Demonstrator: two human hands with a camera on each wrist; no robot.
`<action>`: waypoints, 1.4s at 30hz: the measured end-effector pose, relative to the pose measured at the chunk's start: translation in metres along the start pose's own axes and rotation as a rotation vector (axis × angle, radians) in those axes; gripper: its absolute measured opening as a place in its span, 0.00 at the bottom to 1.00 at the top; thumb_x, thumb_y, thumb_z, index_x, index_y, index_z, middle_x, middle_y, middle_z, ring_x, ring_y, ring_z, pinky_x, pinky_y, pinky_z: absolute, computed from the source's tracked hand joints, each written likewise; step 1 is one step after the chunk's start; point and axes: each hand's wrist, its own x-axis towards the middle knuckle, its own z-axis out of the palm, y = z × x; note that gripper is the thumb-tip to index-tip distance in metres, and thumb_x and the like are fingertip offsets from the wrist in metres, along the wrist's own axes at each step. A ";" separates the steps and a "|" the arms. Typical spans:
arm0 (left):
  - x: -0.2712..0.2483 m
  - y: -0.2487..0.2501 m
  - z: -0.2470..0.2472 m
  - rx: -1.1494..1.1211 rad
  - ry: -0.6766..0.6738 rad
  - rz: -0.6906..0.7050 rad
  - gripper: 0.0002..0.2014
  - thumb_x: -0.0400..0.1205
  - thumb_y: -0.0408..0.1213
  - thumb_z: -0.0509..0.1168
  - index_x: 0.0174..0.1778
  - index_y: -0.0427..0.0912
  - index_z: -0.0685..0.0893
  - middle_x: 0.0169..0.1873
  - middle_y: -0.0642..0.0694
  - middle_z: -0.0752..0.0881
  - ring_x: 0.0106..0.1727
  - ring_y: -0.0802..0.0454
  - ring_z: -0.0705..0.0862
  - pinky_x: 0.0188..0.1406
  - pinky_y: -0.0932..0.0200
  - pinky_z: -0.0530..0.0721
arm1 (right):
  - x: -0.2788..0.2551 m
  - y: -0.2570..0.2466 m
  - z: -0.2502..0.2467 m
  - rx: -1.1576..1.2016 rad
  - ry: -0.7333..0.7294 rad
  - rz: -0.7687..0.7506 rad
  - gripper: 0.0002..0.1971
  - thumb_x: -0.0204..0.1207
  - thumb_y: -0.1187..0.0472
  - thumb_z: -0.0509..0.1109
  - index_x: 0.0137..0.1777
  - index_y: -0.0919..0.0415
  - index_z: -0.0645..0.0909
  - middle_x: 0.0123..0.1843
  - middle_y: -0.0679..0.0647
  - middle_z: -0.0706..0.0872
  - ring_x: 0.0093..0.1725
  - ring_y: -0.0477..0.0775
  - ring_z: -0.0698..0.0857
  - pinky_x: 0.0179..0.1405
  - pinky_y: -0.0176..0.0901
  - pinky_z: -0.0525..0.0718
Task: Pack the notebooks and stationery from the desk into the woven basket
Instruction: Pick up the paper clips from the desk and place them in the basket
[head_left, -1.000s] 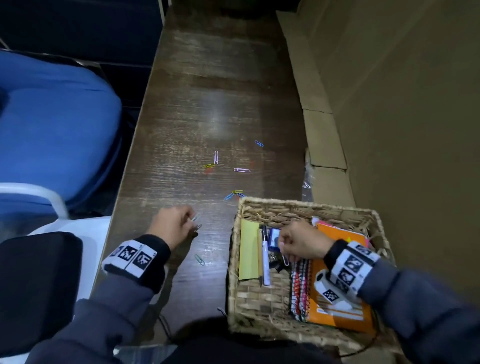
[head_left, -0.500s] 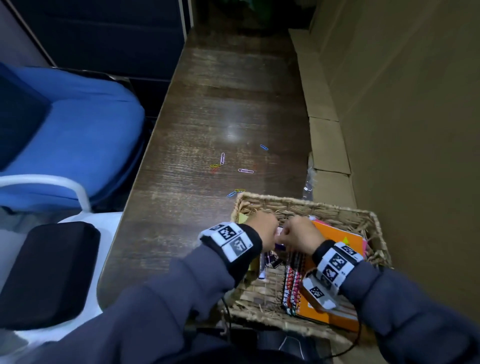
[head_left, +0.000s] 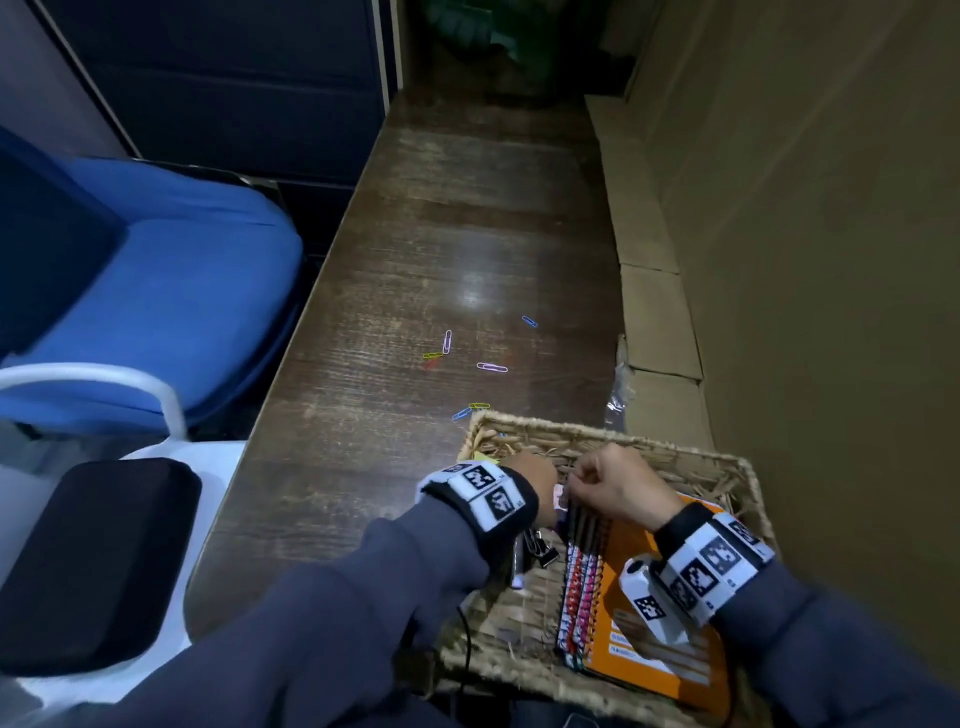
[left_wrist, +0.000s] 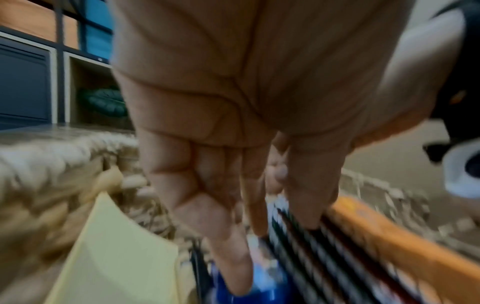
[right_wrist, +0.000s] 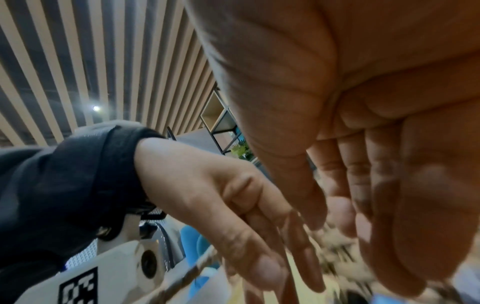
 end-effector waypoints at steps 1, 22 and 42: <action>-0.001 -0.008 -0.008 -0.064 0.055 0.017 0.14 0.79 0.44 0.66 0.45 0.34 0.88 0.50 0.36 0.88 0.53 0.40 0.86 0.51 0.53 0.84 | 0.003 -0.003 -0.008 0.017 0.012 -0.025 0.09 0.73 0.62 0.68 0.32 0.60 0.85 0.34 0.54 0.88 0.37 0.51 0.85 0.35 0.38 0.76; 0.088 -0.214 -0.052 -0.413 0.475 -0.358 0.09 0.79 0.34 0.61 0.50 0.41 0.85 0.49 0.41 0.90 0.54 0.40 0.86 0.53 0.53 0.83 | 0.237 -0.106 -0.034 -0.466 -0.162 0.005 0.09 0.68 0.59 0.77 0.47 0.60 0.87 0.54 0.62 0.89 0.53 0.63 0.88 0.41 0.42 0.80; 0.137 -0.214 -0.061 -0.316 0.354 -0.429 0.15 0.79 0.45 0.68 0.47 0.34 0.87 0.47 0.35 0.89 0.51 0.36 0.87 0.43 0.52 0.82 | 0.223 -0.115 -0.059 -0.299 -0.034 0.001 0.05 0.72 0.64 0.68 0.37 0.60 0.84 0.48 0.64 0.89 0.50 0.64 0.88 0.45 0.44 0.81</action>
